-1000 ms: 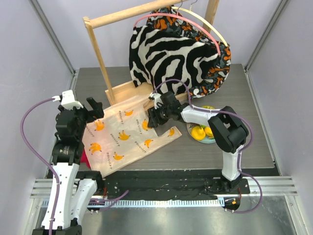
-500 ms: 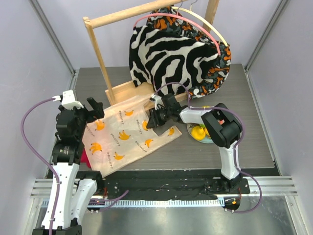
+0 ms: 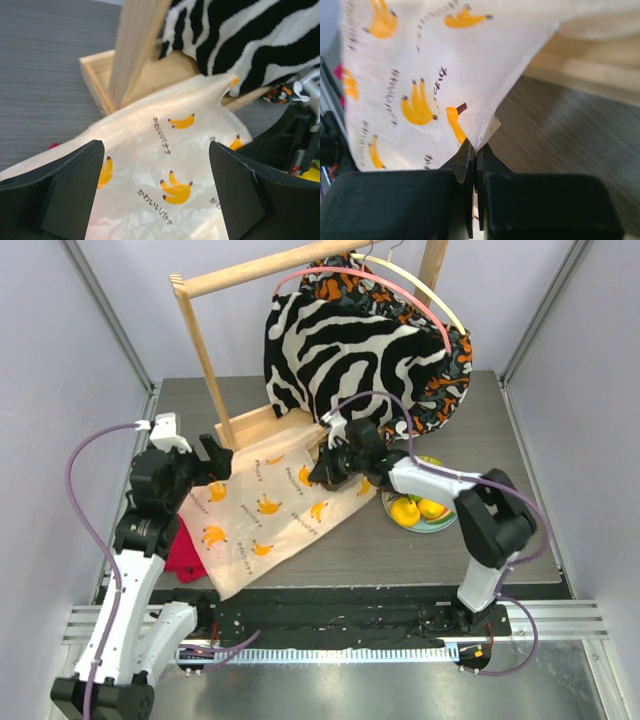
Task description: Place the fruits into the plastic bag
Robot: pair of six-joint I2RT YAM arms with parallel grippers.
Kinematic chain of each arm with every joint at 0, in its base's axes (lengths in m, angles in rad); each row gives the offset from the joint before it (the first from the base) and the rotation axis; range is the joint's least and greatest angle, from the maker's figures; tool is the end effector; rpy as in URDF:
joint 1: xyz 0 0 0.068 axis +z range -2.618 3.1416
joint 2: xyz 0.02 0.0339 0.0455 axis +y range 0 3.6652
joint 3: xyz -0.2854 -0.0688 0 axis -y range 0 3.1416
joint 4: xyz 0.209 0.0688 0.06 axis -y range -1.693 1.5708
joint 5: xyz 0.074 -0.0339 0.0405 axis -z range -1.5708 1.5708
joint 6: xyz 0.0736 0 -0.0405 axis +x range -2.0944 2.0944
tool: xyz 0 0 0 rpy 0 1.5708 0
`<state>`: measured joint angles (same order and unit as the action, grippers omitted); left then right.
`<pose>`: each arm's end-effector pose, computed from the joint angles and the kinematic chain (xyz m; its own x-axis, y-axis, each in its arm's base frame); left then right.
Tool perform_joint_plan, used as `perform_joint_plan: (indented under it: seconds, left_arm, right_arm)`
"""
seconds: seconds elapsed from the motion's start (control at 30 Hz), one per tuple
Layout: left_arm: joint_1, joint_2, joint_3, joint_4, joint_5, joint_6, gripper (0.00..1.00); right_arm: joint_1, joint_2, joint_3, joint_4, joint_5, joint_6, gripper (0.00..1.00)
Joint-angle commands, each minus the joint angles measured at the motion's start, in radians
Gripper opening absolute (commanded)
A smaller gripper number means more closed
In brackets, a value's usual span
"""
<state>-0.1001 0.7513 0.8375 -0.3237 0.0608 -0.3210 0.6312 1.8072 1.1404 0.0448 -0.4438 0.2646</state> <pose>0.1566 -0.0202 0.3514 -0.2722 -0.2892 -0.9178 0.0766 0.9442 -0.3202 0.3062 0.2629 0.2270 -0.6671 -0.1950 -0.7190 -0.6633 0.5949 0.4540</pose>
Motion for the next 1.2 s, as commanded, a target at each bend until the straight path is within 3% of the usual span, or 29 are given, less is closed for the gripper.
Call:
perform_joint_plan:
  seconds: [0.0,0.13,0.3,0.37,0.9,1.0,1.17]
  left_arm:
    - [-0.130,0.078,0.060,0.021,0.009,-0.075,0.90]
    - [-0.350,0.134,0.065,0.084,-0.098,-0.122,0.92]
    - [-0.378,0.197,0.000,0.280,-0.006,-0.320,0.93]
    - [-0.401,0.221,-0.012,0.314,-0.016,-0.329,0.93]
    - [-0.512,0.552,0.084,0.210,-0.082,-0.285,0.93]
    - [-0.517,0.577,0.097,0.216,-0.081,-0.286,0.90]
    - [-0.518,0.602,0.103,0.222,-0.075,-0.290,0.70]
  right_arm:
    - [0.012,-0.178,0.009,-0.022,0.079,-0.065,0.01]
    - [0.044,-0.226,-0.031,-0.033,0.096,-0.074,0.01]
    - [0.107,-0.264,-0.109,-0.026,0.139,-0.074,0.01]
    - [0.117,-0.272,-0.142,-0.011,0.145,-0.061,0.01]
    - [0.148,-0.339,-0.180,-0.034,0.186,-0.079,0.01]
    - [0.151,-0.341,-0.183,-0.036,0.186,-0.084,0.01]
    - [0.151,-0.335,-0.183,-0.039,0.211,-0.091,0.01]
